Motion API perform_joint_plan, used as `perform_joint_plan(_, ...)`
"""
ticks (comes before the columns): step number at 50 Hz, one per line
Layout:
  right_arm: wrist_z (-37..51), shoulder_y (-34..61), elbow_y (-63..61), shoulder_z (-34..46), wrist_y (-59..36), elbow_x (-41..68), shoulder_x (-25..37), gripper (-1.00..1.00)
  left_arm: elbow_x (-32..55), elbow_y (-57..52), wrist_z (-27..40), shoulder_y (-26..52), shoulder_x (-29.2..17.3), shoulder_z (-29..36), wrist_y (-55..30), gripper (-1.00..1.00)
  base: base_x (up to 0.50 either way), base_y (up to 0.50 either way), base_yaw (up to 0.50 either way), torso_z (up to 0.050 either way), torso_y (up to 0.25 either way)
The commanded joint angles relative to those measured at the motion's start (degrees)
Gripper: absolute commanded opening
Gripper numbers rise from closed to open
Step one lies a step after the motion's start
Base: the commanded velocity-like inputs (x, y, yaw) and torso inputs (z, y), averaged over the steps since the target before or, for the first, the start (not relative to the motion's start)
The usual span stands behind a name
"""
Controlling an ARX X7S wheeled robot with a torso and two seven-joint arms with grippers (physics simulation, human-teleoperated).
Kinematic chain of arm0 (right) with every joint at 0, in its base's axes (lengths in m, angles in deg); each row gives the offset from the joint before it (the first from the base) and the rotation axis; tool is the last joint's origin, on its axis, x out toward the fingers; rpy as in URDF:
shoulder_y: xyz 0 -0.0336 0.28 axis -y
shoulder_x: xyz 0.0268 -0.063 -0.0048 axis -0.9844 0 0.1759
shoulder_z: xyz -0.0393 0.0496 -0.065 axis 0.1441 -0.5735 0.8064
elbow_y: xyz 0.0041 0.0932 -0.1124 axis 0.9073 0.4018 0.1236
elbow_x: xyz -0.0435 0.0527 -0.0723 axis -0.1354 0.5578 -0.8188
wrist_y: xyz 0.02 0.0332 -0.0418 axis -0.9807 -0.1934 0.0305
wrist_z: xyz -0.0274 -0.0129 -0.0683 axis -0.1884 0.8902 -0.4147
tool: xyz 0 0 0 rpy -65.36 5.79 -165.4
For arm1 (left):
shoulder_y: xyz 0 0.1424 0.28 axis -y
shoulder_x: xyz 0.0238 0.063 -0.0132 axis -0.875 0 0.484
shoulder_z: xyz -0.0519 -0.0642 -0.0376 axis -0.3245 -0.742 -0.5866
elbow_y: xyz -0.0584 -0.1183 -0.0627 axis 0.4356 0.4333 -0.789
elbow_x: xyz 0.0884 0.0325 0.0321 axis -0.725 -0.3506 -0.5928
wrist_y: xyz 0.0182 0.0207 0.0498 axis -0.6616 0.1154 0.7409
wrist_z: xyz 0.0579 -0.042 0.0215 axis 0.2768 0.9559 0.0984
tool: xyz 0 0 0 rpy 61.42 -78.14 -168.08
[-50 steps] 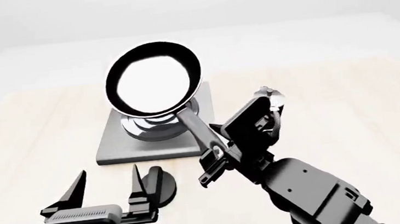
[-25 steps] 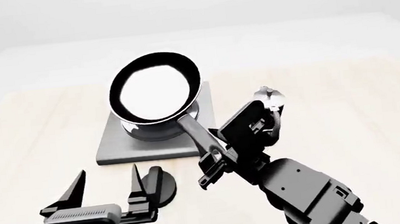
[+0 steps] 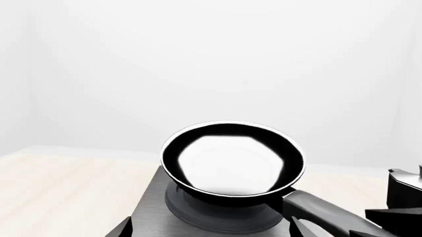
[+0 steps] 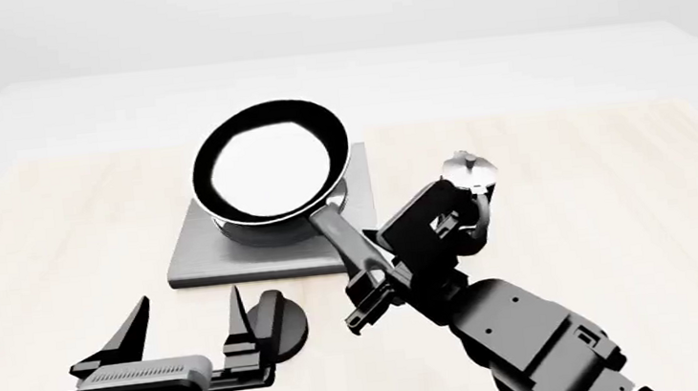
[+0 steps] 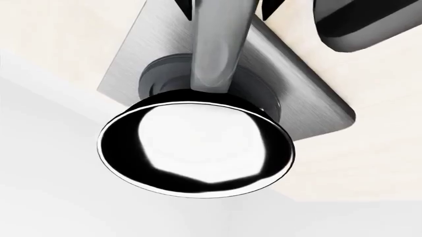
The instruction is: Put the frying pan on the stove.
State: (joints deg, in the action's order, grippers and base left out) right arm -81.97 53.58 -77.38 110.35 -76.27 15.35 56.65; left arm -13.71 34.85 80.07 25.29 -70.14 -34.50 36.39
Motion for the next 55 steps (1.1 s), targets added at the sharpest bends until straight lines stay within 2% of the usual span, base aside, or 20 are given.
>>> perform_joint_plan(1, 1.90, 1.73, -0.77, -1.90, 1.10, -2.56, -0.71, -1.00, 0.08, 0.00, 0.11, 0.10, -0.09, 0.17, -0.01, 1.00, 0.00, 0.00, 0.00, 0.000, 0.000)
perform_joint_plan(8, 2.09, 1.66, -0.39, -1.70, 1.25, -2.87, -0.83, -1.00, 0.15, -0.01, 0.23, 0.15, -0.13, 0.23, -0.02, 1.00, 0.00, 0.00, 0.00, 0.000, 0.001)
perform_joint_plan(9, 2.11, 1.69, -0.51, -1.67, 1.12, -2.86, -0.76, 1.00, 0.06, 0.00, 0.26, 0.14, -0.14, 0.27, 0.02, 1.00, 0.00, 0.00, 0.00, 0.000, 0.000)
perform_joint_plan(18, 2.72, 1.58, -2.50, -1.54, 0.36, -2.75, -0.18, 1.00, 0.19, -0.21, 0.39, 0.02, -0.28, 0.31, 0.04, 1.00, 0.00, 0.00, 0.00, 0.000, 0.000)
perform_joint_plan(26, 4.63, 0.82, -11.26, -2.00, -1.86, -1.47, 2.45, 1.00, 0.06, -0.01, 0.42, 0.08, -0.33, 0.44, 0.26, 1.00, 0.00, 0.00, 0.00, 0.000, 0.000)
perform_joint_plan(36, 5.93, 0.19, -16.02, -2.74, -2.52, -0.73, 4.40, 1.00, 0.14, 0.05, 0.49, 0.07, -0.42, 0.54, 0.35, 1.00, 0.00, 0.00, 0.00, 0.000, 0.000)
perform_joint_plan(55, 17.52, -7.86, -27.15, -10.10, 5.00, -1.29, 7.80, 1.00, 0.80, -1.67, 1.41, -0.27, -1.33, -0.47, 0.16, 1.00, 0.00, 0.00, 0.00, 0.000, 0.000)
